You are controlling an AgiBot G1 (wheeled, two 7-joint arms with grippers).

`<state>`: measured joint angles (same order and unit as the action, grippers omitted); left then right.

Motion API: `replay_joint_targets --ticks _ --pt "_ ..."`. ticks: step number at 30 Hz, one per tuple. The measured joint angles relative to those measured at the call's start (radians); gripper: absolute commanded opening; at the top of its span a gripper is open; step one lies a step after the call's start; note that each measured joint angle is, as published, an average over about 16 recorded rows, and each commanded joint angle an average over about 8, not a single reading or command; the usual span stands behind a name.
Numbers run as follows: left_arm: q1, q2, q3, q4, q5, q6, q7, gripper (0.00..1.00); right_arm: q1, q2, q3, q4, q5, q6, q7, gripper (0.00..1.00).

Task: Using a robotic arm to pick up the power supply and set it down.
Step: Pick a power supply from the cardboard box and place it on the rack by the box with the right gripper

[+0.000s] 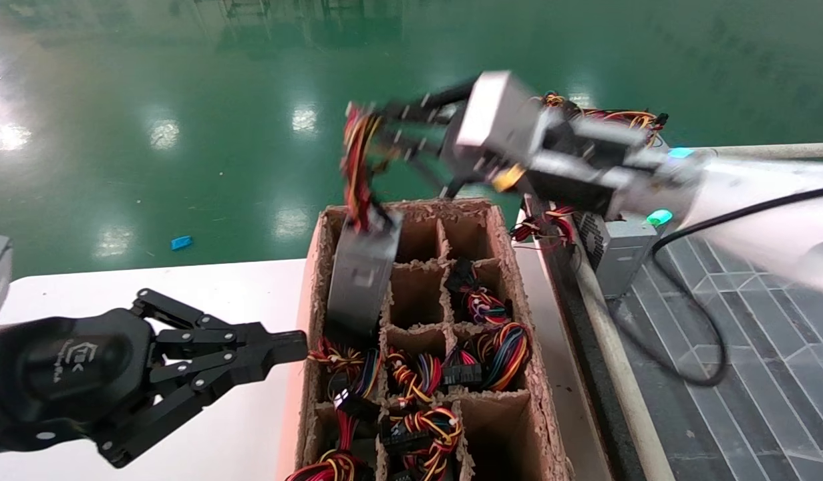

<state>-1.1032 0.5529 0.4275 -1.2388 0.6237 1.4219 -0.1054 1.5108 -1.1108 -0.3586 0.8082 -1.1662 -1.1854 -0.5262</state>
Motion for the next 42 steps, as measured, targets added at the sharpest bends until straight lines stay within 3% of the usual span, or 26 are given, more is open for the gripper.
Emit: replay_joint_targets --ticks 13,25,30,42 --pt "0.000 0.000 0.000 0.000 0.000 0.000 0.000 0.00 -0.020 0.118 0.102 0.266 0.062 0.087 0.037 0.00" --pt "0.000 0.000 0.000 0.000 0.000 0.000 0.000 0.00 -0.076 0.317 0.166 0.510 0.036 0.167 0.177 0.00" --pt "0.000 0.000 0.000 0.000 0.000 0.000 0.000 0.00 -0.102 0.414 0.196 0.548 0.060 0.131 0.218 0.00" --pt "0.000 0.000 0.000 0.000 0.000 0.000 0.000 0.00 -0.204 0.650 0.295 0.549 0.204 -0.058 0.250 0.00"
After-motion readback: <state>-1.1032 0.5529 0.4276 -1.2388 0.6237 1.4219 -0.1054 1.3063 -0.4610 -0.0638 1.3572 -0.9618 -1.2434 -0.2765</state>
